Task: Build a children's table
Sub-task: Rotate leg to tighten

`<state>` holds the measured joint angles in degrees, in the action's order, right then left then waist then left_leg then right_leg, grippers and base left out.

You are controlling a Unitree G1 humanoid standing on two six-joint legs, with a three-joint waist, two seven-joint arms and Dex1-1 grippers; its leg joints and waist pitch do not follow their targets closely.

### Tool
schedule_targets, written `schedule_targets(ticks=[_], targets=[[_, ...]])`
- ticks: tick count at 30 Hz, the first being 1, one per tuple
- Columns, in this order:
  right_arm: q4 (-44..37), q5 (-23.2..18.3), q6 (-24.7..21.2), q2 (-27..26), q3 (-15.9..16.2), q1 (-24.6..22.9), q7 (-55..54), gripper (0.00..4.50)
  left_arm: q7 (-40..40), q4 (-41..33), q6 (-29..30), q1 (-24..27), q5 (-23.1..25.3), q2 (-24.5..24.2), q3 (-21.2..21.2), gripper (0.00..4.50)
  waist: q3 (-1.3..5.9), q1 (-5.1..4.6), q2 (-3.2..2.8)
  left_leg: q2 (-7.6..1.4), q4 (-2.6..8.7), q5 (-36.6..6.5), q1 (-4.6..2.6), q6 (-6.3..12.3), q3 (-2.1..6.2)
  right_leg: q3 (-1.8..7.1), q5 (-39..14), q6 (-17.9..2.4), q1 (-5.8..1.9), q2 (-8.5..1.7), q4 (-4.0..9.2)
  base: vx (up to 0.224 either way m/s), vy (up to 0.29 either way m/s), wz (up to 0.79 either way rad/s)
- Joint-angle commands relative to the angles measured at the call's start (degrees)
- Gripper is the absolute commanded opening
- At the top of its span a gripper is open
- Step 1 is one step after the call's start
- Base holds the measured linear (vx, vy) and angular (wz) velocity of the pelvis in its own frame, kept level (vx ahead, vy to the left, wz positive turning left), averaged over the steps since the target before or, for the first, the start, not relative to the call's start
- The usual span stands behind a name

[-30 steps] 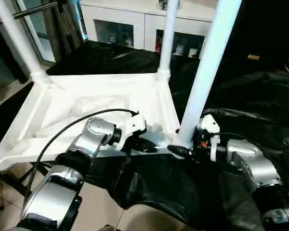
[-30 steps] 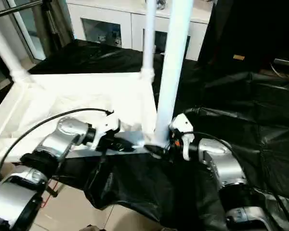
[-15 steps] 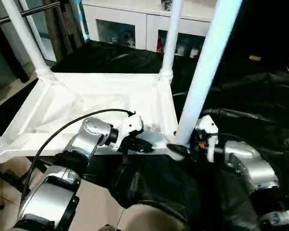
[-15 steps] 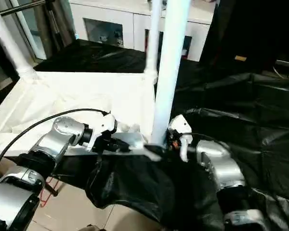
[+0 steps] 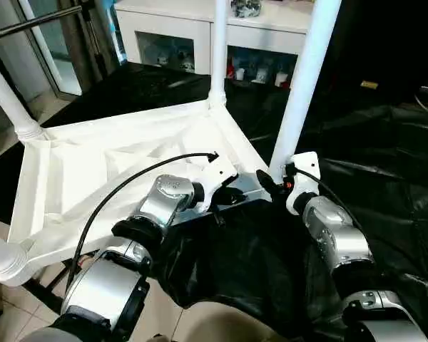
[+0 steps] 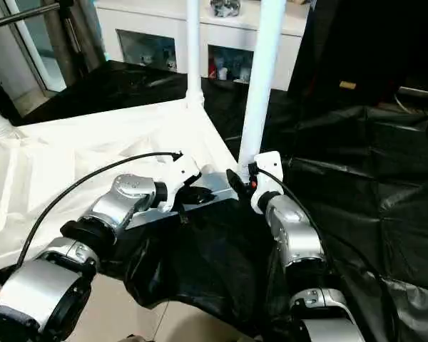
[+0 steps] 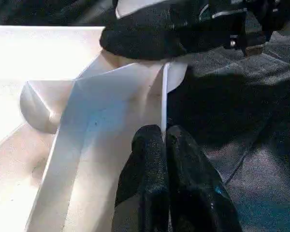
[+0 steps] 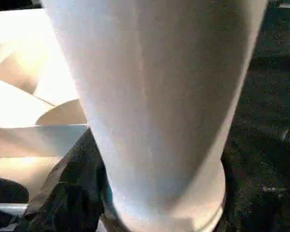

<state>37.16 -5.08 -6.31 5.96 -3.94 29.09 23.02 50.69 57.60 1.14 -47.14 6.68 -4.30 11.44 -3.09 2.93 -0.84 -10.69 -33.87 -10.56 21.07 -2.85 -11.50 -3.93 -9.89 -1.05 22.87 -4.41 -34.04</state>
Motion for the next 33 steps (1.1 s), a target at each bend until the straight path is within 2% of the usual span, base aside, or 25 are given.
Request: schedule_targets(ticks=[1,3,5,8,10,14,16,21,23,27,32,33], targets=[[1.3,-1.1,-1.6,-4.7,5.6,-0.9,6.1,3.49,0.1,-2.9,-3.5,-2.0,-2.1,3.8,-0.7,0.00,3.58,-0.12,0.58,-2.45,4.04,-12.7,-0.67,3.45,1.43,2.66,-17.7,-11.4,-2.52,-4.42,4.98,0.000,0.000,0.00],[0.9,-1.2,-1.5,-4.2,5.9,-0.9,7.8,3.62,1.7,-3.4,-4.0,-1.5,-2.4,3.2,-0.3,0.00,3.53,-0.16,0.64,-2.49,4.11,-13.1,-0.66,3.49,1.48,2.62,-18.5,-11.2,-2.49,-4.41,5.09,0.000,0.000,0.00],[-1.0,-1.3,-1.4,-1.6,7.7,-1.8,13.5,3.84,5.8,-4.7,-4.5,-0.4,-3.0,1.7,0.4,0.00,3.54,-0.11,0.68,-2.46,4.07,-13.2,-0.56,3.67,1.50,2.61,-19.0,-11.0,-2.68,-4.46,5.06,0.000,0.000,0.00],[-3.6,-2.3,-1.6,0.9,8.9,-2.9,19.5,3.90,10.4,-6.2,-4.3,0.7,-3.8,0.3,1.0,0.00,3.58,0.01,0.64,-2.62,4.07,-12.1,-0.42,4.40,1.51,2.69,-17.1,-11.3,-2.82,-4.51,4.85,0.000,0.000,0.00],[-5.4,-3.2,-1.8,2.9,9.6,-3.9,24.2,3.90,13.9,-7.3,-4.6,1.5,-4.2,-1.0,1.6,0.00,3.78,0.06,0.56,-2.76,3.93,-10.8,-0.43,5.01,1.43,2.64,-13.9,-12.6,-2.87,-4.41,4.37,0.000,0.000,0.00],[-9.1,-4.9,-3.3,6.6,11.2,-5.7,31.9,3.90,18.3,-8.3,-5.0,2.4,-4.5,-3.0,2.3,0.00,3.88,0.75,0.40,-3.05,3.74,-9.5,-0.49,6.07,1.16,2.58,-9.3,-14.4,-2.90,-4.18,3.79,0.000,0.000,0.00],[-11.1,-5.6,-4.4,8.9,11.7,-6.6,36.6,3.90,20.8,-8.8,-4.8,2.8,-4.7,-4.2,2.4,0.00,3.74,0.84,0.35,-3.09,3.82,-10.4,-0.52,5.67,1.16,2.54,-10.3,-14.7,-2.81,-4.31,3.87,0.000,0.000,0.00],[-14.4,-6.6,-6.6,13.0,13.0,-8.2,43.3,3.90,26.5,-10.8,-3.8,4.0,-4.9,-6.8,2.9,0.00,3.54,1.17,0.45,-3.09,3.98,-12.5,-0.66,4.57,1.22,2.61,-15.1,-13.6,-2.77,-4.43,4.38,0.000,0.000,0.00],[-14.9,-6.7,-7.2,13.7,13.3,-8.4,44.4,3.64,27.6,-11.2,-3.4,4.2,-4.9,-7.3,3.1,0.00,3.43,1.22,0.43,-3.13,4.05,-13.0,-0.69,4.27,1.23,2.62,-16.7,-13.1,-2.69,-4.42,4.56,0.000,0.000,0.00],[-14.5,-5.3,-6.8,14.2,14.0,-8.3,44.9,3.39,30.5,-12.3,-2.0,4.7,-5.1,-8.6,3.6,0.00,3.46,1.45,0.31,-3.13,4.13,-13.2,-0.77,3.43,1.29,2.63,-17.9,-12.5,-2.48,-4.45,4.61,0.000,0.000,0.00],[-14.4,-5.6,-7.1,13.0,13.7,-8.2,43.8,3.09,29.0,-12.0,-2.4,4.7,-4.9,-8.2,3.4,0.00,3.59,1.61,0.37,-3.13,4.09,-12.4,-0.78,3.21,1.28,2.68,-16.2,-12.7,-2.51,-4.41,4.43,0.000,0.000,0.00],[-14.4,-5.6,-6.9,12.8,13.7,-8.2,43.4,2.86,28.8,-12.0,-2.4,4.6,-4.9,-8.0,3.4,0.00,3.62,1.63,0.38,-3.12,4.06,-12.0,-0.72,3.33,1.28,2.68,-15.3,-12.9,-2.57,-4.44,4.33,0.000,0.000,0.00]])
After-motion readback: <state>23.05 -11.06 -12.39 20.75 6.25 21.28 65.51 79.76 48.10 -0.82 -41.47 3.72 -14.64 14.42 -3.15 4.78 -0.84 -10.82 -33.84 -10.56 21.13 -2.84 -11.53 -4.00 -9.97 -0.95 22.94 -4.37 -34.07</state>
